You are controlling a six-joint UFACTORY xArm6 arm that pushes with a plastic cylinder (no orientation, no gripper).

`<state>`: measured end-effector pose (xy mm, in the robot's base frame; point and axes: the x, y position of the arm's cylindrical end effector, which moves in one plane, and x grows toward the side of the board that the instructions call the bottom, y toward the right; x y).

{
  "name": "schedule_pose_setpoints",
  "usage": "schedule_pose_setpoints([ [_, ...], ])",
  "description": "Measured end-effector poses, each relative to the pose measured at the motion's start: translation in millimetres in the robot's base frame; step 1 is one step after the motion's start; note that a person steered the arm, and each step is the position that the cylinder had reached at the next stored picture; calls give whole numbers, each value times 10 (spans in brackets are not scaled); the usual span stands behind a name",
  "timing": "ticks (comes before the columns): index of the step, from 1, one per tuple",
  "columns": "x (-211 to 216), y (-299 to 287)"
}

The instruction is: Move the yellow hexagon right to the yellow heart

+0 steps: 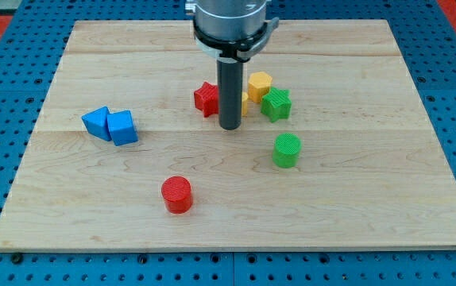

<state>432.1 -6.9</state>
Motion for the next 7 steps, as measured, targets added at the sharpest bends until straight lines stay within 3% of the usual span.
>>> schedule_pose_setpoints([
  [3, -1023, 532],
  [5, -730, 680],
  [6, -792, 1021],
  [7, -793, 989],
])
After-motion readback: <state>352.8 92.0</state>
